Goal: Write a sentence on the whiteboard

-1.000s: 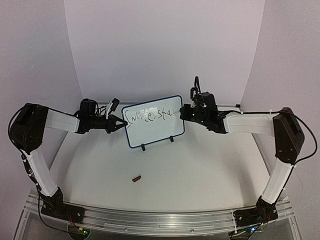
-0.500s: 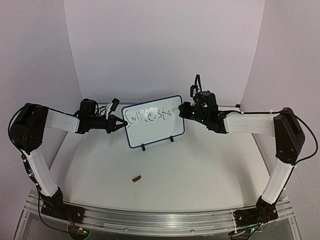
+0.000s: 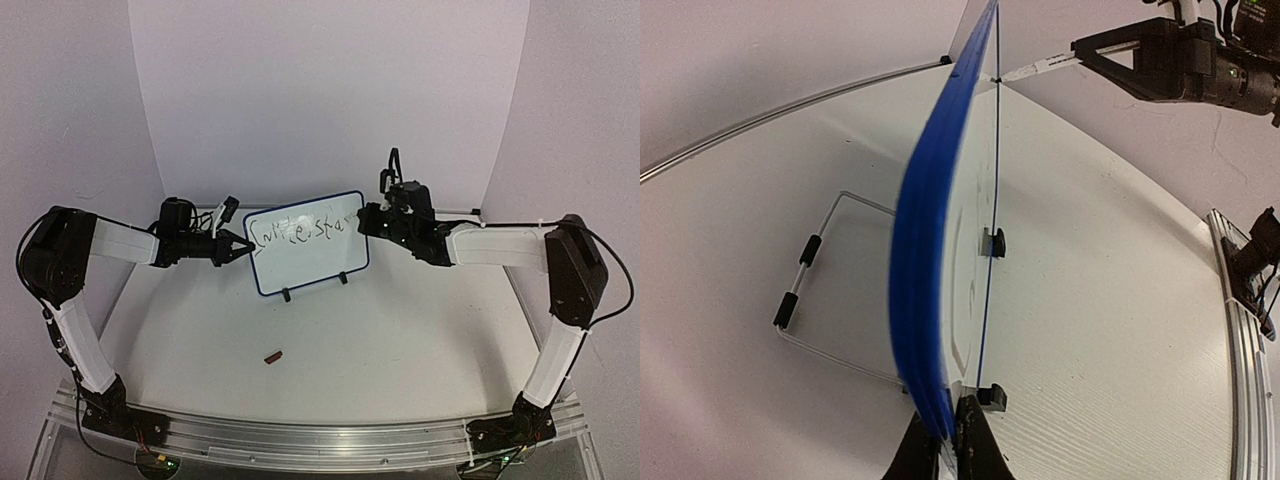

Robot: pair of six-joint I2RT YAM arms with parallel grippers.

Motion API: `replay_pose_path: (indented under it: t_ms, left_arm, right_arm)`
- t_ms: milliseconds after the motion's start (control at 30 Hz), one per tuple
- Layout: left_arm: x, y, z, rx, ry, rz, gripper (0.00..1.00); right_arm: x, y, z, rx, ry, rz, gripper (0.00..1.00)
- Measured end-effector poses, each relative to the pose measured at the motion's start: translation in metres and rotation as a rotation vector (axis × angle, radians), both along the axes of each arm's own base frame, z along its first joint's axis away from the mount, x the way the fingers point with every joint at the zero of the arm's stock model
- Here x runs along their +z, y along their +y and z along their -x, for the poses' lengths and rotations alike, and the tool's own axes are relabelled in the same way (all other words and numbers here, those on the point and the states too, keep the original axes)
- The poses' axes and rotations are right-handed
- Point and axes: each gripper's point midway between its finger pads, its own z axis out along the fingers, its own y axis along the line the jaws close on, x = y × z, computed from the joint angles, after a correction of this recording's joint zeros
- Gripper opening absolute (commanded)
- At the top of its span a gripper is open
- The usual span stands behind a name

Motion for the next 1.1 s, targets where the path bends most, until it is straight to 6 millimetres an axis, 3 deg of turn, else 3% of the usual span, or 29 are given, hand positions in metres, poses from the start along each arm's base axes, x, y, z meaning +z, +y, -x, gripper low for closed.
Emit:
replay_pose_path:
  t_ms: [1100]
  left_arm:
    - [0.000, 0.000, 0.000, 0.000, 0.006, -0.002, 0.00]
  right_arm:
    - [-0.020, -0.011, 0.000, -0.054, 0.037, 0.044, 0.00]
